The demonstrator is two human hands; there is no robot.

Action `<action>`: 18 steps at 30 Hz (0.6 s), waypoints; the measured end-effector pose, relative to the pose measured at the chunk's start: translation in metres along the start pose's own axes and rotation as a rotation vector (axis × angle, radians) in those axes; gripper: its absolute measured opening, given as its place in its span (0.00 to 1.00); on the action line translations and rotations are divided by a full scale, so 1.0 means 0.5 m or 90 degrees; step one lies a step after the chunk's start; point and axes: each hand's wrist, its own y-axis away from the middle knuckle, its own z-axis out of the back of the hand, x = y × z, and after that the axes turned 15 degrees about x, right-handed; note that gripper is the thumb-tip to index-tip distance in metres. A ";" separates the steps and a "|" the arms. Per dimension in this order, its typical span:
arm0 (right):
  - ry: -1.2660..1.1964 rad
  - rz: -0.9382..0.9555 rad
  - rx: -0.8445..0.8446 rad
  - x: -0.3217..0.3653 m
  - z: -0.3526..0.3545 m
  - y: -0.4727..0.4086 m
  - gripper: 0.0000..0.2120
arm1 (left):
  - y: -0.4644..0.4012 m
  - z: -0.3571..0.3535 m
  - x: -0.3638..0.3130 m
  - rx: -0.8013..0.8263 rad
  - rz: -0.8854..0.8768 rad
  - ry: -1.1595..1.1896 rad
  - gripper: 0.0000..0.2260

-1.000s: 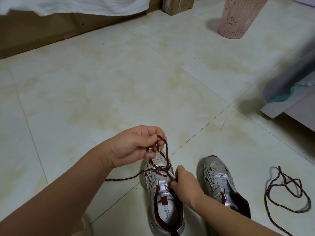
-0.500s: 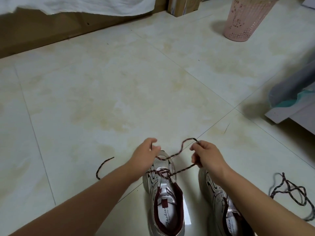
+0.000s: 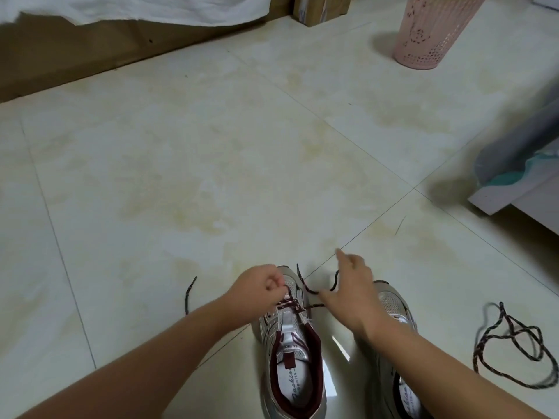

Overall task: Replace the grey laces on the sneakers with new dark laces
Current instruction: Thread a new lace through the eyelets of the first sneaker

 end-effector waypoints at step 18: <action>-0.196 0.181 -0.091 0.087 0.009 0.027 0.09 | 0.043 0.091 -0.079 -0.018 -0.064 0.149 0.10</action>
